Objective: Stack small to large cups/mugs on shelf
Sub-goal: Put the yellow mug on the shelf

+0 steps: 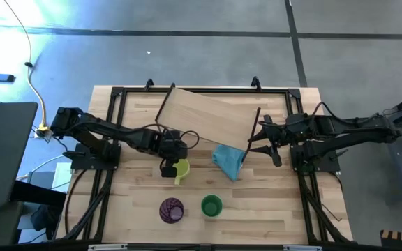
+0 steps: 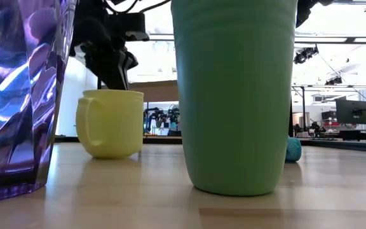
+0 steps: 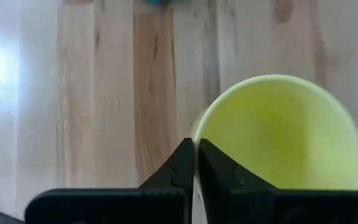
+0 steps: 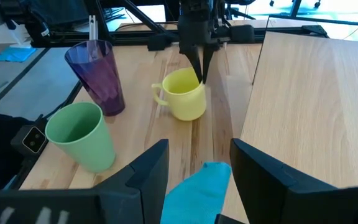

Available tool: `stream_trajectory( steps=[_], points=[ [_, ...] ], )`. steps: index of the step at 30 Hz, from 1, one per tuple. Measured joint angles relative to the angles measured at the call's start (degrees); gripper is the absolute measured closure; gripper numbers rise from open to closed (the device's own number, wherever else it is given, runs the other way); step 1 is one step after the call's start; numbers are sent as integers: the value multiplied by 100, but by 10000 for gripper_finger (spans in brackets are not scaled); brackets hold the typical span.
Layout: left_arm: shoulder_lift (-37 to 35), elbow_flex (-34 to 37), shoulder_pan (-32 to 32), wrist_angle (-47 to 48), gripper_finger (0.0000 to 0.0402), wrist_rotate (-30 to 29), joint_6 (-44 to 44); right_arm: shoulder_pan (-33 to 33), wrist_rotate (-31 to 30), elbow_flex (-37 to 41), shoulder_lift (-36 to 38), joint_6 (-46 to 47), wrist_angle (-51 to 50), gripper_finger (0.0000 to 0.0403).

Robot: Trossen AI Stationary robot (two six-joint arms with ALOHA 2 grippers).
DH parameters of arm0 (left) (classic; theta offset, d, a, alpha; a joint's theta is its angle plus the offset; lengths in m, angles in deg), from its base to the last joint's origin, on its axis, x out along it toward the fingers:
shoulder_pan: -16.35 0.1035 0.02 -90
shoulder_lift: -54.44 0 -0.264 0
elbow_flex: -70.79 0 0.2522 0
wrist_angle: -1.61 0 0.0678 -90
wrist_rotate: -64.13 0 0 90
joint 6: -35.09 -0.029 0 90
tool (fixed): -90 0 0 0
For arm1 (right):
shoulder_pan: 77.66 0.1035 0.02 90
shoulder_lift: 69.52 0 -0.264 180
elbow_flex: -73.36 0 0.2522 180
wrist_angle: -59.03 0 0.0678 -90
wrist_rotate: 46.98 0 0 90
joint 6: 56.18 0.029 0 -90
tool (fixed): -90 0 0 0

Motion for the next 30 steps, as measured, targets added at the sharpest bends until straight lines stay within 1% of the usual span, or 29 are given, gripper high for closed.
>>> stream_trajectory(
  steps=[10,15,20,25,27,30],
  points=[
    [0,-972,0,954,401,43,-248,0,0,0,0,2,-2,240],
    [0,-1319,0,1415,401,77,-269,0,0,0,0,0,-7,240],
    [0,-1664,0,1631,401,137,-455,-1,0,0,0,0,-11,240],
    [0,-2210,0,2075,401,175,-668,0,0,0,0,46,-19,240],
    [0,-2474,2,2299,402,94,-766,0,0,0,0,127,-43,240],
    [0,-2911,40,2707,401,-221,-906,0,0,0,0,151,-52,240]
  ],
)
